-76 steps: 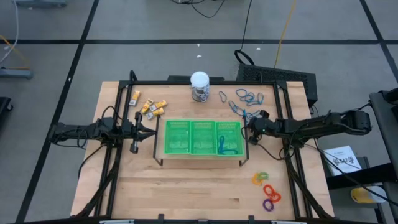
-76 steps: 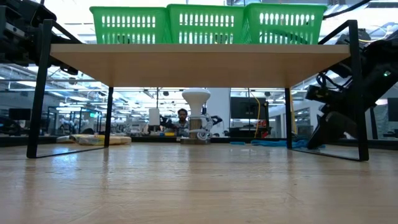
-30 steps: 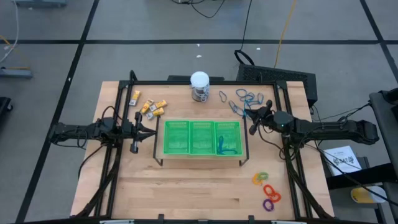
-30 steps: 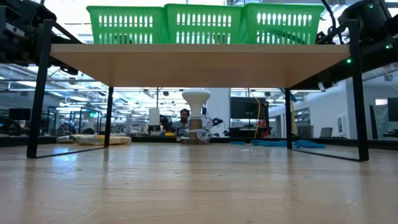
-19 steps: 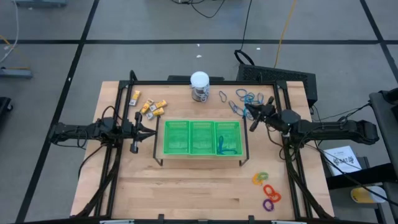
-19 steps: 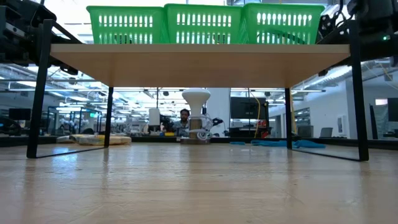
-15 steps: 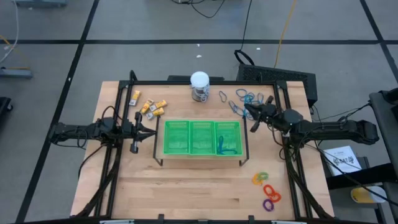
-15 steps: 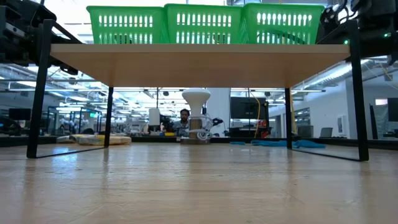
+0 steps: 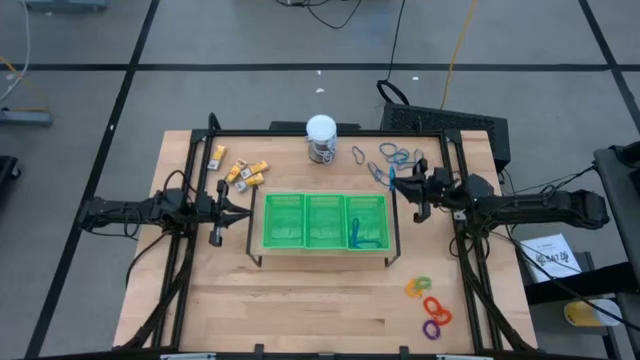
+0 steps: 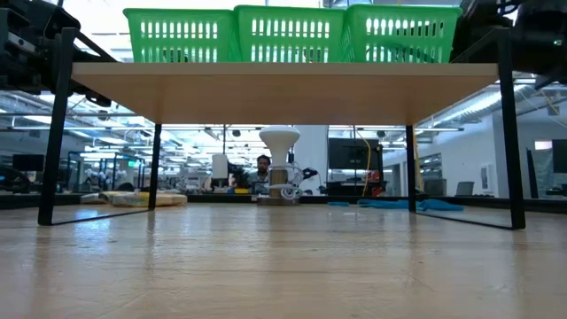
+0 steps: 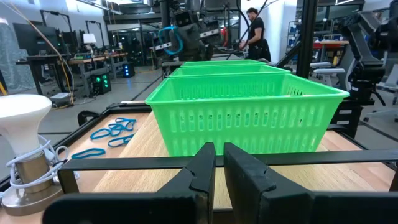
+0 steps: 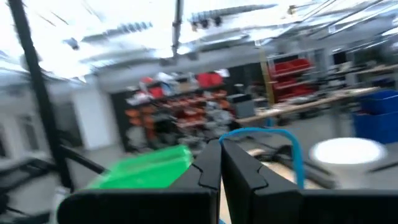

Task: Pick & Place Office Desk Supplies
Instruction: Put the blue rubber band into the right green bin on the shelf

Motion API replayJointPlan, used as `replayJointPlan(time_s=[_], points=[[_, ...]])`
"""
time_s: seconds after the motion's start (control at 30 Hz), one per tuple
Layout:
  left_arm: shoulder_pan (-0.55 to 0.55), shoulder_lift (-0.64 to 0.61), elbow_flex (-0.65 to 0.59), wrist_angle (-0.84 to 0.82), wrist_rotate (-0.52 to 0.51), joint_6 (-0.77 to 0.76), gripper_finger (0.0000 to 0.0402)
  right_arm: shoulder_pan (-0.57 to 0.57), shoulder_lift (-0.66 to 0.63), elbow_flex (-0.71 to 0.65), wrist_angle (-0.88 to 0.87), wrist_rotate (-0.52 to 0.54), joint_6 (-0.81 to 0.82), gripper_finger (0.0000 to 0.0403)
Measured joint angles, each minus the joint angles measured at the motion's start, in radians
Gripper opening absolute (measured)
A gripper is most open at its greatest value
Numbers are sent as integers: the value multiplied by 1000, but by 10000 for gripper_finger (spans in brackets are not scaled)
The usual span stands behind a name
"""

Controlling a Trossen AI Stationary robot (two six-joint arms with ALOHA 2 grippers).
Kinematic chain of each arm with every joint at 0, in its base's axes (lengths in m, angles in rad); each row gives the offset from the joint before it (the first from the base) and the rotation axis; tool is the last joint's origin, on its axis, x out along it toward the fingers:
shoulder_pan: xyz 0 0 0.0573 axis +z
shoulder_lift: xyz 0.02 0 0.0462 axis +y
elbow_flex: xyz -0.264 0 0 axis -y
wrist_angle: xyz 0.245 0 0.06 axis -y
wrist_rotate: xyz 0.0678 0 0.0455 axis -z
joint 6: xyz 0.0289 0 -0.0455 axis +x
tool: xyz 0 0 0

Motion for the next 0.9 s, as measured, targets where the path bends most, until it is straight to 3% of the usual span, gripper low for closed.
replayJointPlan(time_s=[0.17,0.6,0.73,0.9], points=[[0,0,0,0,0,0,45,57,39,12,62,-48,22,0],[0,0,0,0,0,0,44,208,218,188,1,-48,-60,0],[0,0,0,0,0,0,44,241,277,280,-132,-47,-61,0],[0,0,0,0,0,0,45,278,317,427,-419,-47,-89,0]])
